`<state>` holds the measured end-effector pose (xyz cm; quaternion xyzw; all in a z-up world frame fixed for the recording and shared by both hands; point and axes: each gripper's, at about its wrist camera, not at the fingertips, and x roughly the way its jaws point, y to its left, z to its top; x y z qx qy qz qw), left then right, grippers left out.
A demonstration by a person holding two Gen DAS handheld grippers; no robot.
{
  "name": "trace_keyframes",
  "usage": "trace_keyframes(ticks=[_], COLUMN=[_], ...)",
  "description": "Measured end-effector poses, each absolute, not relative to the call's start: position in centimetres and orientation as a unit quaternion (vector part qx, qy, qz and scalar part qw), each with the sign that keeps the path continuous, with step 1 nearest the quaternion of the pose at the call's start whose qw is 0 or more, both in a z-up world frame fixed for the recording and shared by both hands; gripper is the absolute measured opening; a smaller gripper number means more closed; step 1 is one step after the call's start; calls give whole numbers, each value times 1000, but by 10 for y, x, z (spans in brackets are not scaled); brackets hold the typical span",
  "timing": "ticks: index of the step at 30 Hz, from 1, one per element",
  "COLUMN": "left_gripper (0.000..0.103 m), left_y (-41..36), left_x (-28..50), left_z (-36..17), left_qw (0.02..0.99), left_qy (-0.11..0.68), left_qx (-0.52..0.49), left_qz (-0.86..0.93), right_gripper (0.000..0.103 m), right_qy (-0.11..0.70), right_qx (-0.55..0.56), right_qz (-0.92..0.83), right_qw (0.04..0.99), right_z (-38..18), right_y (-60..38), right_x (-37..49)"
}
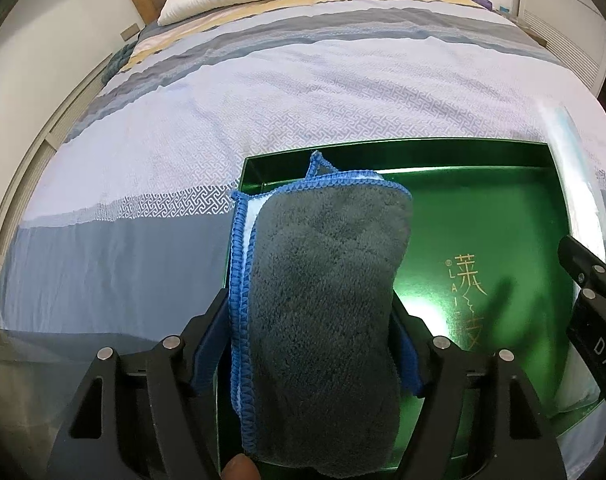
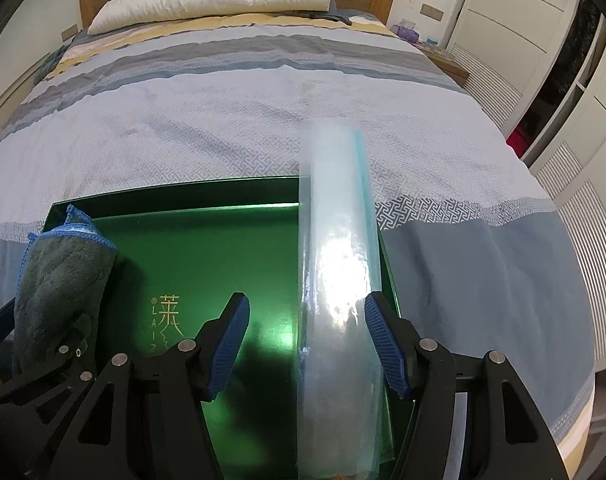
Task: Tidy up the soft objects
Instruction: 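Lower the towel into the green tray with the left tool while the right tool lowers the bag beside it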
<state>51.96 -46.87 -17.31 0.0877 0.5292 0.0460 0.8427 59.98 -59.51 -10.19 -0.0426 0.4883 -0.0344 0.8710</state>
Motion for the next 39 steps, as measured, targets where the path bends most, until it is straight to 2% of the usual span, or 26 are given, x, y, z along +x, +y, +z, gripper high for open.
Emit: trace_keyframes(ticks=[3, 16, 19, 23, 39], left_gripper=[76, 78, 86, 89, 90], left_y=[-468, -470, -468, -467, -462], left_x=[519, 511, 509, 509, 505], left_z=[-174, -174, -174, -175, -169], left_qw=[845, 865, 869, 872, 888], left_qy=[524, 487, 482, 477, 451], left_qx=[90, 100, 96, 96, 77], left_qz=[52, 58, 59, 61, 50], right_gripper=[60, 60, 60, 61, 61], right_qy=[488, 488, 488, 487, 478], right_qx=[-44, -47, -50, -49, -40], right_qz=[-34, -33, -33, -34, -32], right_qw=[871, 871, 871, 871, 877], right_z=[-103, -108, -110, -112, -113], right_y=[-596, -598, -597, -596, -602], right_x=[601, 601, 601, 602, 598])
